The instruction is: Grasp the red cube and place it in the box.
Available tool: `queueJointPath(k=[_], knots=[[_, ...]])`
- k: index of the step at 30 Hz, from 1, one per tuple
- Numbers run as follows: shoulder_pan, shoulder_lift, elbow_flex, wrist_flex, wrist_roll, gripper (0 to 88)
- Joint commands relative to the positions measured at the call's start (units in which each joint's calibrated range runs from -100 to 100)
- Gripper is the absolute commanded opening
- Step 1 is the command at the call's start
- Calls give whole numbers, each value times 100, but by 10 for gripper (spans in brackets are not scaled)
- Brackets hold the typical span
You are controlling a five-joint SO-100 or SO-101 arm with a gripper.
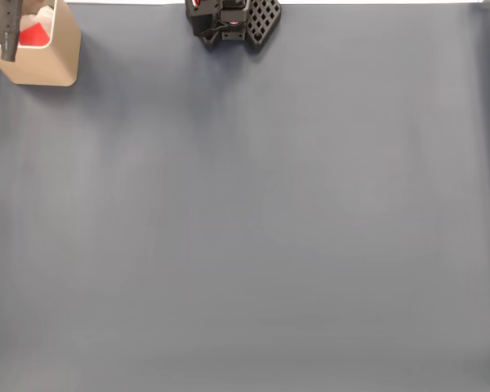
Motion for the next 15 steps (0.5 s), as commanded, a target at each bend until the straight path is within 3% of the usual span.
queueJointPath(k=[1, 8, 9, 15], knots=[[-84, -198, -202, -38, -34, 439], [-198, -285, -183, -38, -78, 268], [-354, -346, -183, -38, -93, 156], [-638, -415, -202, -79, -156, 49]])
